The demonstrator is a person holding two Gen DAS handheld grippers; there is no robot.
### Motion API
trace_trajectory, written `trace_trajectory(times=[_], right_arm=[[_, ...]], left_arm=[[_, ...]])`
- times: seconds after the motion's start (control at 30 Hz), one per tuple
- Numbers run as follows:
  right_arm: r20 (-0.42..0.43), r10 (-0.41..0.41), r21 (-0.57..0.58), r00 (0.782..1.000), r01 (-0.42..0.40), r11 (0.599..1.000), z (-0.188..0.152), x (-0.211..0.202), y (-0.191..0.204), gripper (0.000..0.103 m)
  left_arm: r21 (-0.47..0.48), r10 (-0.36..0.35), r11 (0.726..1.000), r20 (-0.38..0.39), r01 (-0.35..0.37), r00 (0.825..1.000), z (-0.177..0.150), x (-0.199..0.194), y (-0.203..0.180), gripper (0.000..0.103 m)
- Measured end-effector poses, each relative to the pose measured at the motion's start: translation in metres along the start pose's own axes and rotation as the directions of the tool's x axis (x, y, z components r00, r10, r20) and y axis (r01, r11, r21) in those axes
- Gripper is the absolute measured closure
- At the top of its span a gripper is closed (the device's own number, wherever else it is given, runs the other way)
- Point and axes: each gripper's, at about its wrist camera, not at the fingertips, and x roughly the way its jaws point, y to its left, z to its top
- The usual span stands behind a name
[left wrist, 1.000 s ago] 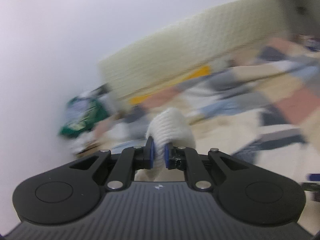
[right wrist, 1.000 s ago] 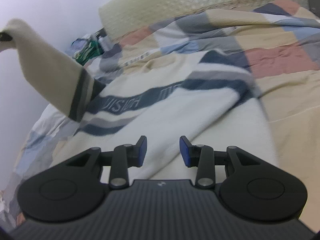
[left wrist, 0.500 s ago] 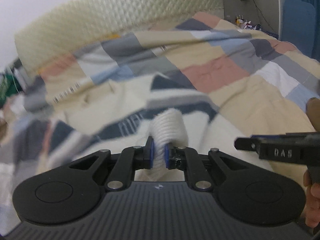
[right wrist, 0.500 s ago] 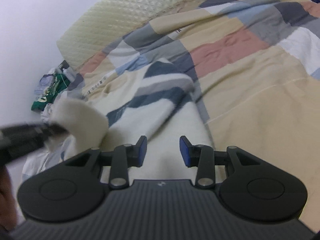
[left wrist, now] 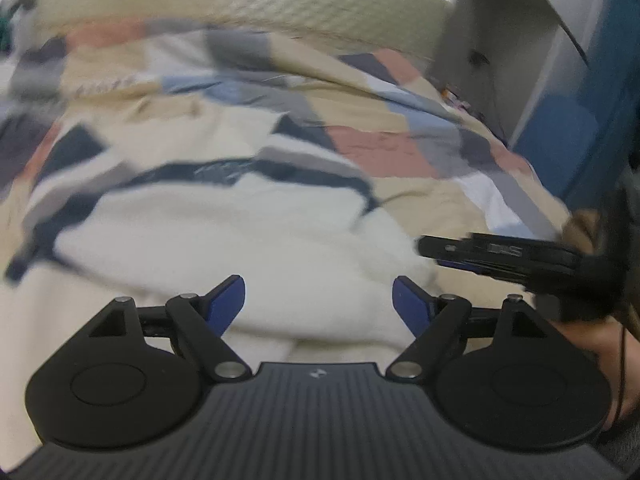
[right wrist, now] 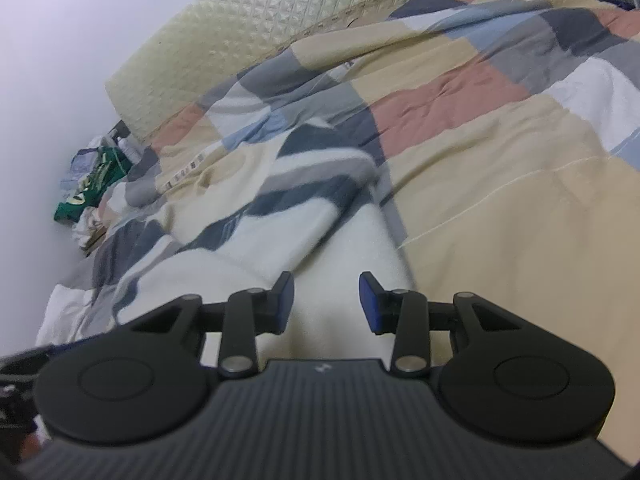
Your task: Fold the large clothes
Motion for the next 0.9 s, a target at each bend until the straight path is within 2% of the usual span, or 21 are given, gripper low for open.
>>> trace_trajectory(times=[0.1,0.17,0.2,0.3,0.33,0.4,0.5,0.57,0.6,0.63,0.67,0.7,0.77,0.9], right_arm=[[0.001,0.005,-0.027,1.000,-0.005,1.000,-0.003,-0.002,0.007,0.063],[-0.006,0.008,-0.035,1.000,-0.009,0.999,-0.006,-0.003,0.009,0.063],[-0.012,0.010,-0.033,1.000,-0.010,0.999,-0.007,-0.003,0.009,0.063],[-0.024,-0.006,-0.029,1.000,0.005,1.000,-0.010,0.000,0.009,0.048],[-0.029,-0.016,-0.032,0.999,0.015,0.999,-0.011,0.002,0.009,0.047],[-0.046,-0.016,-0.042,0.999,0.014,0.999,-0.013,0.009,0.009,0.047],[-0.083,0.001,-0.034,0.997,-0.003,0.999,-0.015,0.023,0.008,0.048],[-0.094,0.005,-0.035,0.996,-0.009,0.999,-0.016,0.030,0.008,0.051],[-0.092,0.012,-0.046,0.996,-0.016,0.999,-0.017,0.031,0.010,0.058],[-0.093,0.022,-0.067,0.995,-0.028,0.997,-0.017,0.032,0.013,0.068],[-0.095,0.034,-0.084,0.995,-0.042,0.996,-0.017,0.033,0.016,0.076],[-0.097,0.050,-0.098,0.994,-0.059,0.993,-0.017,0.033,0.020,0.080],[-0.111,0.076,-0.114,0.991,-0.089,0.990,-0.019,0.034,0.024,0.091],[-0.094,0.164,-0.123,0.982,-0.174,0.977,-0.017,0.027,0.034,0.093]], left_arm=[[-0.144,0.067,0.987,0.001,-0.067,0.998,-0.010,0.007,0.043,0.019],[-0.274,0.099,0.956,-0.016,-0.100,0.995,-0.014,0.016,0.074,0.019],[-0.346,0.109,0.932,-0.015,-0.107,0.994,-0.016,0.021,0.092,0.019],[-0.492,0.107,0.866,0.004,-0.091,0.994,-0.018,0.035,0.131,0.020],[-0.530,0.093,0.846,0.025,-0.066,0.995,-0.018,0.038,0.141,0.020],[-0.565,0.083,0.824,0.077,-0.025,0.994,-0.017,0.041,0.151,0.021],[-0.585,0.088,0.811,0.104,-0.011,0.991,-0.014,0.049,0.157,0.031],[-0.592,0.094,0.806,0.098,-0.018,0.991,-0.011,0.056,0.161,0.049],[-0.597,0.099,0.802,0.102,-0.019,0.990,-0.011,0.059,0.162,0.056],[-0.604,0.102,0.797,0.110,-0.015,0.989,-0.009,0.061,0.167,0.071],[-0.611,0.096,0.792,0.124,0.000,0.988,-0.005,0.060,0.170,0.080],[-0.610,0.087,0.792,0.141,0.017,0.986,-0.003,0.059,0.171,0.084],[-0.578,0.085,0.815,0.173,0.031,0.981,0.003,0.051,0.169,0.088],[-0.542,0.129,0.840,0.227,0.015,0.965,0.013,0.027,0.166,0.089]])
